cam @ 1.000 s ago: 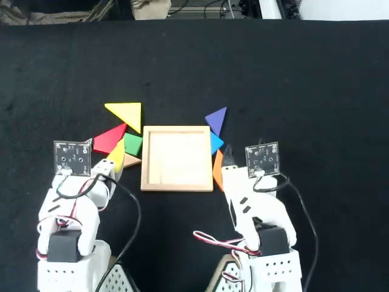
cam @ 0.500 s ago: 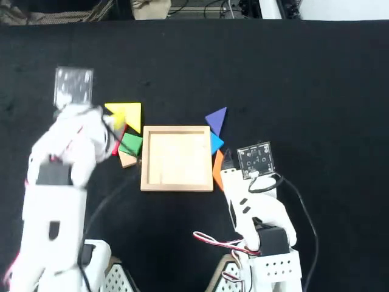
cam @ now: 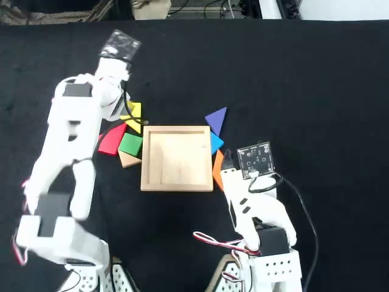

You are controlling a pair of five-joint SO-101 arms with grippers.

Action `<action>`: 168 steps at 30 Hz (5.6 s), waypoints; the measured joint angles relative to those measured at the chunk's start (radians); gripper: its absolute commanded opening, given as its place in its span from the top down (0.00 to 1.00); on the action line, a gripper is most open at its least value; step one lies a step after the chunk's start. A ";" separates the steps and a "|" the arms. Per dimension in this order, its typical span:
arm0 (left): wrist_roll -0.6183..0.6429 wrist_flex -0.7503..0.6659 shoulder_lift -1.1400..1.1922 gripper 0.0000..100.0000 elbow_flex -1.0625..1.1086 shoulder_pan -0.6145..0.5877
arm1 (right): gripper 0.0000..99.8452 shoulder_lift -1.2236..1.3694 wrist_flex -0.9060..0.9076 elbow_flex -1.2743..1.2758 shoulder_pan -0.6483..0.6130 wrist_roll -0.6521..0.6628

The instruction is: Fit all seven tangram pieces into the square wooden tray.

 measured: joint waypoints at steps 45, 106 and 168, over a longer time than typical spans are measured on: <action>0.025 0.812 1.206 0.72 -1.718 -0.043 | 0.74 0.000 0.000 0.000 0.000 0.061; 0.848 0.491 0.655 0.52 -0.588 -0.097 | 0.74 0.000 0.014 0.000 0.000 0.061; 0.770 0.526 0.784 0.73 -0.786 -0.084 | 0.74 0.000 0.014 0.000 0.000 0.061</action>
